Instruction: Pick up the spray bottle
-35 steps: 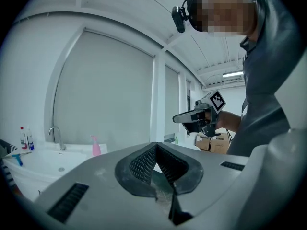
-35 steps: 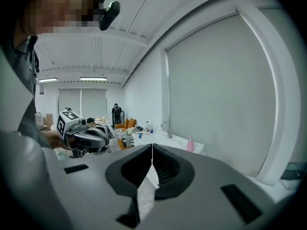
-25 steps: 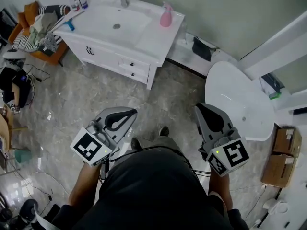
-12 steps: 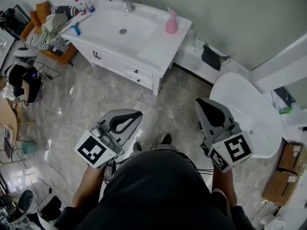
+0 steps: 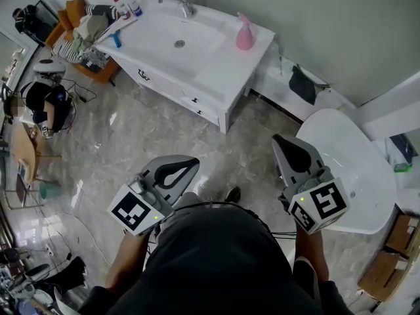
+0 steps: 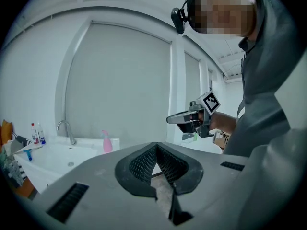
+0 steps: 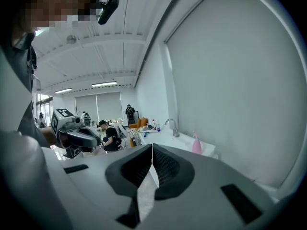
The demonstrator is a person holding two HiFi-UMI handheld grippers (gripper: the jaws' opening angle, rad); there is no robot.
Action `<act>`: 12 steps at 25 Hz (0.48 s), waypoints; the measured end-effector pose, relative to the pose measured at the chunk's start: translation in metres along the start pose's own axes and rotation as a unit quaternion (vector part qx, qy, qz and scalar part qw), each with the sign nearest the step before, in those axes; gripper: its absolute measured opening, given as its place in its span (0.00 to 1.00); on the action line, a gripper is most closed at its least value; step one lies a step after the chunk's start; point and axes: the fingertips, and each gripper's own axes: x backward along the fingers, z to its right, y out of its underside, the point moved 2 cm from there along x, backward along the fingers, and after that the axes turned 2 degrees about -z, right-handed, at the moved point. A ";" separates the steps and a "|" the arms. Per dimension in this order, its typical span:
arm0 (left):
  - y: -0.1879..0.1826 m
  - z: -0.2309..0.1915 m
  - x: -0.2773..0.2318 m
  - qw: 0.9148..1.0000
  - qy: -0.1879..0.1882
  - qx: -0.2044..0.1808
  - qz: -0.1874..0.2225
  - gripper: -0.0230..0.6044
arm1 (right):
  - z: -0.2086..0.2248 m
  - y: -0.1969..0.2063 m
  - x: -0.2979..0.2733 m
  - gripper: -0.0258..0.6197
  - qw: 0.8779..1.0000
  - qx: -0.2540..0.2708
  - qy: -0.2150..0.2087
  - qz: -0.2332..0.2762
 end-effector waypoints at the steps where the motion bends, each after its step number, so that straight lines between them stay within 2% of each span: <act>1: 0.001 0.001 0.000 1.000 0.000 0.003 -0.003 0.04 | 0.001 0.001 -0.001 0.06 1.000 -0.002 0.000 -0.001; 6: 0.008 -0.017 -0.002 1.000 0.009 0.018 -0.013 0.04 | 0.003 0.004 -0.017 0.06 1.000 -0.012 0.007 -0.013; 12: 0.002 -0.056 -0.005 0.999 0.054 0.006 0.000 0.04 | -0.006 -0.010 -0.047 0.06 0.999 -0.022 0.039 -0.016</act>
